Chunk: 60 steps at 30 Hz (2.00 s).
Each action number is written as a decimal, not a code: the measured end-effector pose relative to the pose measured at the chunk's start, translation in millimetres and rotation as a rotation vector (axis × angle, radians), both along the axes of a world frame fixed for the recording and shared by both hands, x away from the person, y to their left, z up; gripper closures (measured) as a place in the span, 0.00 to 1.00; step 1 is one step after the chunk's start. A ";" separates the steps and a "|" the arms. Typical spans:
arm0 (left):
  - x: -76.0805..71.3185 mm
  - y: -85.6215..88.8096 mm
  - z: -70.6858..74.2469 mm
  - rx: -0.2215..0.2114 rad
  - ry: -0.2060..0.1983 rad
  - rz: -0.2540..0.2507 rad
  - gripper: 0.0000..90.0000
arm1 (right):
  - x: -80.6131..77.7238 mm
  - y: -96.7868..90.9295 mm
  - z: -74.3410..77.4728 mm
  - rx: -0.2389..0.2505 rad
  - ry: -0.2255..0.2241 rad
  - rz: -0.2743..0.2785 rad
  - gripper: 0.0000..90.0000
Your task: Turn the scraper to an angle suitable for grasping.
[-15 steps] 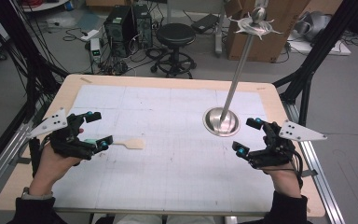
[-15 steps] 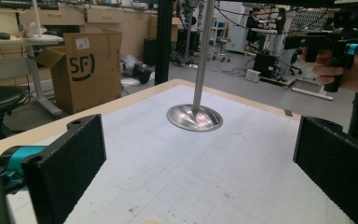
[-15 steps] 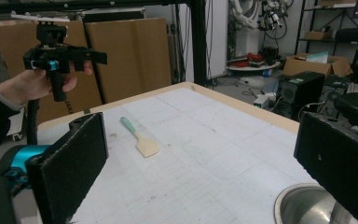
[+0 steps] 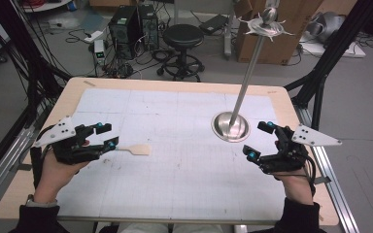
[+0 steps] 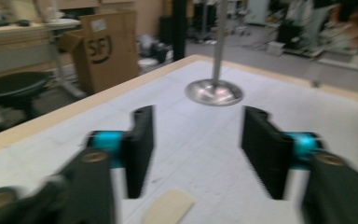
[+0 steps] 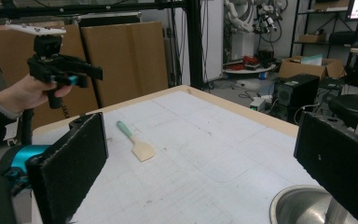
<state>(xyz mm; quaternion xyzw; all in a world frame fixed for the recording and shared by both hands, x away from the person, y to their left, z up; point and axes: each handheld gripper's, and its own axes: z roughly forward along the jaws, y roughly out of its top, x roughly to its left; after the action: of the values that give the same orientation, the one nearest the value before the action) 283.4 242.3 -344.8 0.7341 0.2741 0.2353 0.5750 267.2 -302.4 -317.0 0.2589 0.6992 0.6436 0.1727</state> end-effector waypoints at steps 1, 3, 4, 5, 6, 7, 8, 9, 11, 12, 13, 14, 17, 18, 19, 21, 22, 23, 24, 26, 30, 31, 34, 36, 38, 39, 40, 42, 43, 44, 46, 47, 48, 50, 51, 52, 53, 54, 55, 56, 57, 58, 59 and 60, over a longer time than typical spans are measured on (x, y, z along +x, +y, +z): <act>0.0 0.0 0.0 0.000 0.000 0.000 0.71 | 0.8 0.3 -0.4 0.000 0.003 0.005 0.02; -0.4 -1.9 -8.3 0.056 -0.020 0.038 0.80 | 2.3 1.5 -1.2 -0.004 0.009 0.014 0.02; -1.4 -2.6 -10.4 0.079 -0.036 0.062 0.85 | 3.0 2.2 -1.4 -0.006 0.012 0.016 0.02; -2.1 -2.4 -13.5 0.110 -0.050 0.093 0.91 | 3.5 2.6 -1.6 -0.007 0.012 0.019 0.02; -2.1 -2.4 -13.5 0.110 -0.050 0.093 0.95 | 3.8 3.3 -1.9 -0.006 0.018 0.021 0.02; -1.0 -1.2 -15.6 0.113 -0.035 0.097 0.98 | 4.1 3.8 -2.0 -0.007 0.019 0.023 0.02; 2.6 2.3 -20.1 0.121 0.023 0.117 0.99 | 4.5 4.2 -2.3 -0.008 0.019 0.025 0.02; 4.9 4.3 -23.0 0.124 0.056 0.135 1.00 | 4.7 4.4 -2.5 -0.009 0.019 0.026 0.02; 8.7 10.6 -30.1 0.117 0.102 0.159 1.00 | 4.8 4.4 -2.6 -0.010 0.023 0.029 0.02; 10.4 14.6 -34.2 0.107 0.124 0.167 1.00 | 5.1 4.4 -2.7 -0.009 0.025 0.028 0.02; 12.4 18.7 -38.4 0.108 0.147 0.177 1.00 | 5.6 4.6 -2.8 -0.009 0.026 0.029 0.02; 13.9 22.5 -42.8 0.112 0.165 0.189 1.00 | 6.4 5.0 -3.1 -0.009 0.024 0.028 0.02; 18.3 34.0 -55.5 0.109 0.219 0.199 1.00 | 8.3 6.9 -4.8 -0.009 0.032 0.035 0.02; 19.6 36.2 -59.2 0.117 0.238 0.206 1.00 | 9.1 7.5 -5.7 -0.012 0.035 0.038 0.02; 20.6 37.1 -62.5 0.135 0.247 0.214 1.00 | 9.6 8.6 -6.7 -0.013 0.041 0.041 0.02; 21.7 37.5 -65.6 0.156 0.257 0.218 1.00 | 10.0 9.3 -7.5 -0.015 0.046 0.043 0.02; 22.9 37.2 -68.5 0.169 0.271 0.217 1.00 | 11.1 10.6 -8.8 -0.019 0.049 0.046 0.02; 25.6 35.8 -74.5 0.181 0.306 0.209 1.00 | 11.2 11.0 -9.3 -0.020 0.053 0.049 0.02; 25.6 35.8 -74.5 0.181 0.306 0.209 1.00 | 11.2 11.0 -9.3 -0.020 0.053 0.049 0.02; 27.9 33.9 -80.1 0.208 0.334 0.210 1.00 | 12.0 10.9 -10.7 -0.021 0.059 0.047 0.02; 31.3 36.4 -87.8 0.226 0.352 0.217 1.00 | 12.2 9.0 -12.2 -0.013 0.063 0.043 0.02; 31.3 36.4 -87.8 0.226 0.352 0.217 1.00 | 12.0 8.5 -12.6 -0.011 0.067 0.042 0.02; 35.3 33.3 -94.5 0.286 0.357 0.221 1.00 | 11.8 7.2 -14.0 -0.008 0.074 0.043 0.02; 39.0 31.8 -97.8 0.300 0.354 0.221 1.00 | 11.0 6.3 -15.0 -0.008 0.082 0.044 0.02; 44.3 32.0 -102.2 0.295 0.363 0.212 1.00 | 9.6 5.4 -15.5 -0.013 0.087 0.044 0.02; 44.3 32.0 -102.2 0.295 0.363 0.212 1.00 | 9.0 5.0 -15.8 -0.014 0.089 0.045 0.02; 48.5 34.1 -103.1 0.263 0.372 0.202 1.00 | 8.8 4.4 -16.2 -0.016 0.087 0.045 0.02; 52.0 34.4 -103.6 0.255 0.374 0.205 1.00 | 8.2 3.7 -17.0 -0.014 0.092 0.039 0.02; 53.9 33.9 -104.1 0.250 0.371 0.214 1.00 | 8.0 3.5 -17.6 -0.013 0.095 0.038 0.02; 56.4 33.2 -104.6 0.247 0.369 0.219 1.00 | 7.9 3.5 -18.3 -0.013 0.096 0.038 0.02; 63.2 30.0 -106.2 0.230 0.361 0.245 0.99 | 7.6 4.0 -19.9 -0.017 0.101 0.038 0.02; 67.0 27.9 -106.6 0.215 0.364 0.259 0.99 | 7.2 4.3 -20.7 -0.021 0.106 0.039 0.02; 67.0 27.9 -106.6 0.215 0.364 0.259 0.99 | 7.1 4.6 -21.6 -0.024 0.105 0.038 0.02; 72.0 24.6 -106.6 0.210 0.367 0.277 0.99 | 6.1 5.0 -23.0 -0.030 0.112 0.039 0.02; 71.6 24.2 -106.3 0.204 0.374 0.284 0.99 | 5.5 5.1 -23.4 -0.033 0.119 0.039 0.02; 71.5 23.8 -105.7 0.181 0.398 0.292 0.99 | 5.4 5.0 -23.5 -0.036 0.121 0.041 0.02; 70.9 23.1 -104.2 0.178 0.417 0.305 0.99 | 5.2 4.9 -23.4 -0.038 0.122 0.042 0.02; 70.9 23.1 -104.2 0.178 0.417 0.305 0.99 | 5.2 4.9 -23.4 -0.038 0.122 0.042 0.02; 69.2 20.4 -101.7 0.187 0.402 0.308 0.99 | 5.2 4.8 -22.6 -0.039 0.119 0.046 0.02; 69.2 20.4 -101.7 0.187 0.402 0.308 0.99 | 5.2 4.8 -22.2 -0.036 0.120 0.047 0.02; 68.3 16.0 -97.5 0.195 0.377 0.286 0.99 | 5.4 4.9 -22.1 -0.037 0.120 0.049 0.02; 68.3 16.0 -97.5 0.195 0.377 0.286 0.99 | 5.7 5.1 -22.3 -0.038 0.118 0.051 0.02; 68.6 8.9 -92.3 0.167 0.357 0.260 0.99 | 6.0 5.3 -22.6 -0.041 0.120 0.055 0.02; 69.3 5.1 -90.0 0.165 0.350 0.252 0.99 | 6.2 5.5 -23.1 -0.045 0.120 0.057 0.02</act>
<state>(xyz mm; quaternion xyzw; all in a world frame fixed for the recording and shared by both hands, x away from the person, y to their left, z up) 352.7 247.4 -434.9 0.7683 0.4388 0.1961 0.4227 273.4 -296.9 -340.1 0.2731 0.7297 0.6158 0.1176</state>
